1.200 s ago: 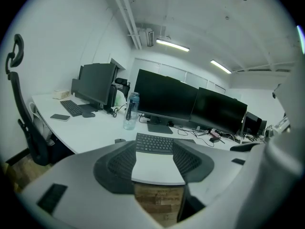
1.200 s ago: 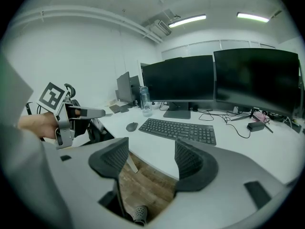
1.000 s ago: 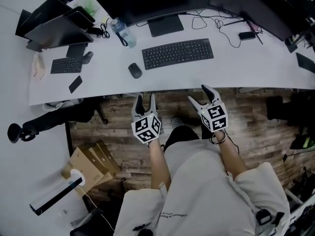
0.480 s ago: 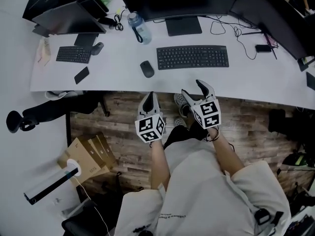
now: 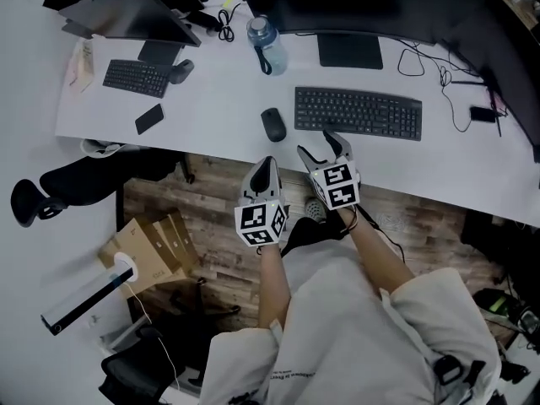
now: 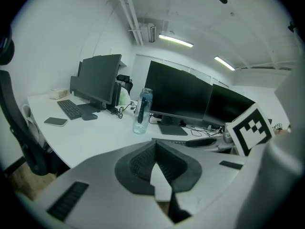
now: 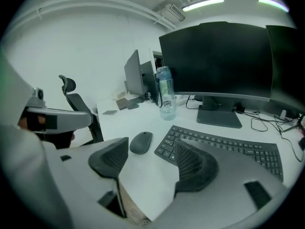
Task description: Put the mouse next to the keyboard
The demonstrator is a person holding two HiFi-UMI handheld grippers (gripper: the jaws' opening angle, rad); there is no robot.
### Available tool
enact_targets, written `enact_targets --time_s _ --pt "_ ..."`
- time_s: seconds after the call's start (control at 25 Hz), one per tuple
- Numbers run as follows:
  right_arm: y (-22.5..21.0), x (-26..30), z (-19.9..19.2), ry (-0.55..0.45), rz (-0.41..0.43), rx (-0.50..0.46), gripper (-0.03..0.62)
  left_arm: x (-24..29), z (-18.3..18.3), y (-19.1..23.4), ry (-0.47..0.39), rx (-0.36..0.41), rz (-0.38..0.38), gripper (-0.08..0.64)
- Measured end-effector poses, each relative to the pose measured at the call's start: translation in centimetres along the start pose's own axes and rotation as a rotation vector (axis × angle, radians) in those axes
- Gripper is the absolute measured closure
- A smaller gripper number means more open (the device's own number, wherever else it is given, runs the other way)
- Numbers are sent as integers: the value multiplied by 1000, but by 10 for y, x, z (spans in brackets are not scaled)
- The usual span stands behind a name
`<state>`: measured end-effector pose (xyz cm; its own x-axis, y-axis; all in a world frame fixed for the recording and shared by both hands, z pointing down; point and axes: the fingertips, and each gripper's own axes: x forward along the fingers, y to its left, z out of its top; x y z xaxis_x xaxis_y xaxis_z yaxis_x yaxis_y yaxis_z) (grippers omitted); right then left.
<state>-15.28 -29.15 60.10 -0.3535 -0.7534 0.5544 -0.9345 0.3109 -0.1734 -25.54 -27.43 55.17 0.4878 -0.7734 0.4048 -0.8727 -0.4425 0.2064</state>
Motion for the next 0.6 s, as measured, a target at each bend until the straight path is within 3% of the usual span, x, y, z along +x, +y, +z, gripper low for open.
enact_targets --time_s 0.28,0.6 --pt "16 78 0 54 42 20 278 32 -7 38 59 -4 60 538" --pt "41 139 -11 133 92 52 267 51 -21 78 107 -65 130 538"
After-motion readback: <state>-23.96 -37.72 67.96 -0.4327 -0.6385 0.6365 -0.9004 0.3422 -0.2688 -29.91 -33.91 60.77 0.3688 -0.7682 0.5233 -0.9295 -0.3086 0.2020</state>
